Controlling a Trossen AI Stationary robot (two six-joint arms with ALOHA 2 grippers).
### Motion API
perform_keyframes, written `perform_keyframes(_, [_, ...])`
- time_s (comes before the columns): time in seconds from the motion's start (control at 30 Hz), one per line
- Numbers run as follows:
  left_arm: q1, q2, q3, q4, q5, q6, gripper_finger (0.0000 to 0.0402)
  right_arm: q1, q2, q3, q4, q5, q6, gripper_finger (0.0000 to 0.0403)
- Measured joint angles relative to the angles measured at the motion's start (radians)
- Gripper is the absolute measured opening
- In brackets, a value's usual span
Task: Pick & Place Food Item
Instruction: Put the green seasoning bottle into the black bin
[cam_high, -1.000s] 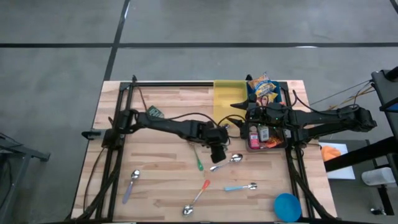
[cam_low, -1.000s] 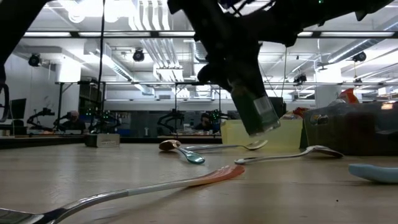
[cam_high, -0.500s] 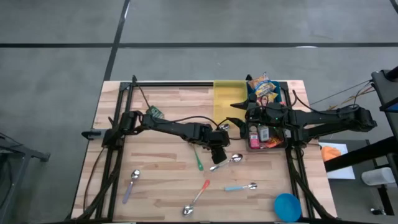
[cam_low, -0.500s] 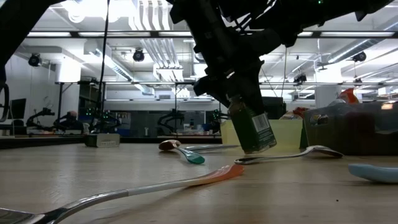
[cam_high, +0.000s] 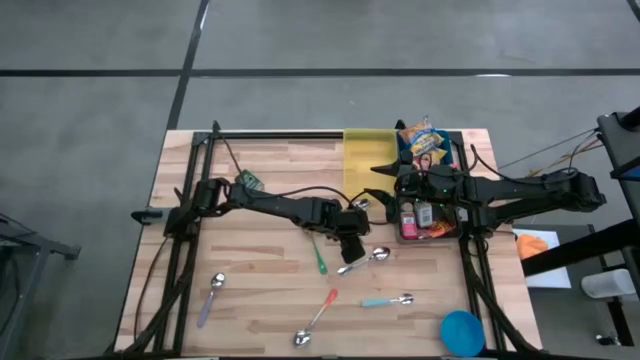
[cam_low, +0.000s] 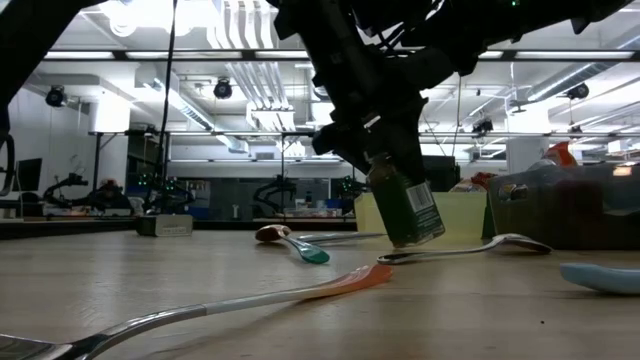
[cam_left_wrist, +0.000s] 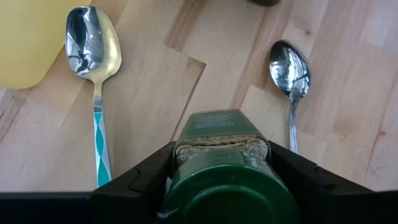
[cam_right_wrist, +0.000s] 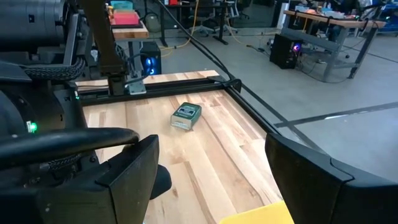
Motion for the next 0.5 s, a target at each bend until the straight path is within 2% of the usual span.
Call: perform_keyframes(0.5, [0.000,0.000,0.006,0.000,0.001,0.011,0.0223,0.000,0.000,0.000,0.000,-0.002,0.000,0.0292])
